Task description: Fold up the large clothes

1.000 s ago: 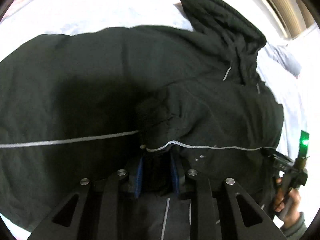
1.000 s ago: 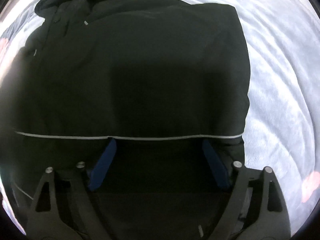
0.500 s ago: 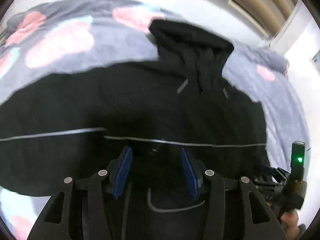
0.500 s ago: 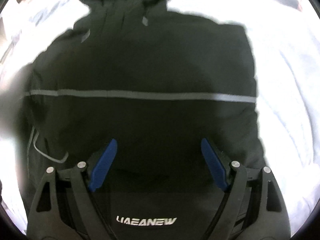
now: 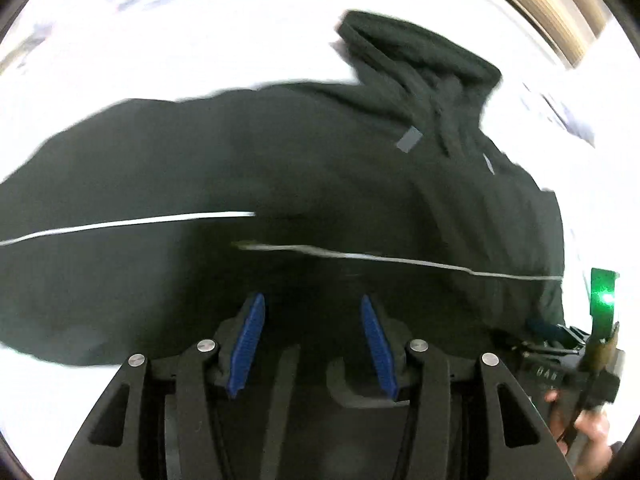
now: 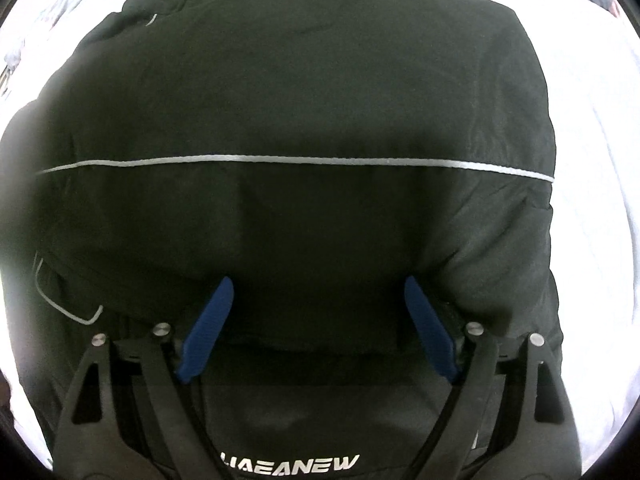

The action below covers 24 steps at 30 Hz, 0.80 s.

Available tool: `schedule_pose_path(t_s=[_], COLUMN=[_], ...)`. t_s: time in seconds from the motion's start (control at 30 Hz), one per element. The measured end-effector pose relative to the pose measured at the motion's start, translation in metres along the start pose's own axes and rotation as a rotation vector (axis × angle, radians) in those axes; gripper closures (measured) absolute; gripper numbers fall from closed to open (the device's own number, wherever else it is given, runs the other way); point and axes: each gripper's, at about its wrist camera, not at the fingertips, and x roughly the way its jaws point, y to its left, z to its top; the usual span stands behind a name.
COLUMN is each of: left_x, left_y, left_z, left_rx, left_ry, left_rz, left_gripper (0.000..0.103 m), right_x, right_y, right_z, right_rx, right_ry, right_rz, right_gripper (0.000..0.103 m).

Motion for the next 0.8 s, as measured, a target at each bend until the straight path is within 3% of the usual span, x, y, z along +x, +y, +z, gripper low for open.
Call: schedule_pose_path(t_s=[0.07, 0.17, 0.3, 0.37, 0.5, 0.8], left_x=[-0.028, -0.064, -0.104, -0.118, -0.136, -0.086], left_y=[0.035, 0.111, 0.223, 0.278, 0.375, 0.462], left_z=[-0.007, -0.016, -0.038, -0.048, -0.069, -0.062], left_rx=[-0.063, -0.201, -0.445, -0.555, -0.722, -0.859], left_ry=[-0.042, -0.102, -0.166, -0.192, -0.253, -0.264], left_rz=[0.031, 0.137, 0.265, 0.293, 0.262, 0.049], left_gripper=[0.051, 0.051, 0.051, 0.051, 0.051, 0.050], right_x=[-0.001, 0.001, 0.005, 0.004, 0.000, -0.013], right_y=[0.003, 0.004, 0.010, 0.013, 0.025, 0.068], right_z=[-0.002, -0.001, 0.004, 0.005, 0.005, -0.011], right_rx=[0.003, 0.006, 0.019, 0.036, 0.052, 0.048], right_ry=[0.006, 0.020, 0.035, 0.047, 0.073, 0.130], right_rz=[-0.009, -0.023, -0.040, -0.055, -0.112, -0.199], right_gripper=[0.017, 0.017, 0.015, 0.015, 0.015, 0.016])
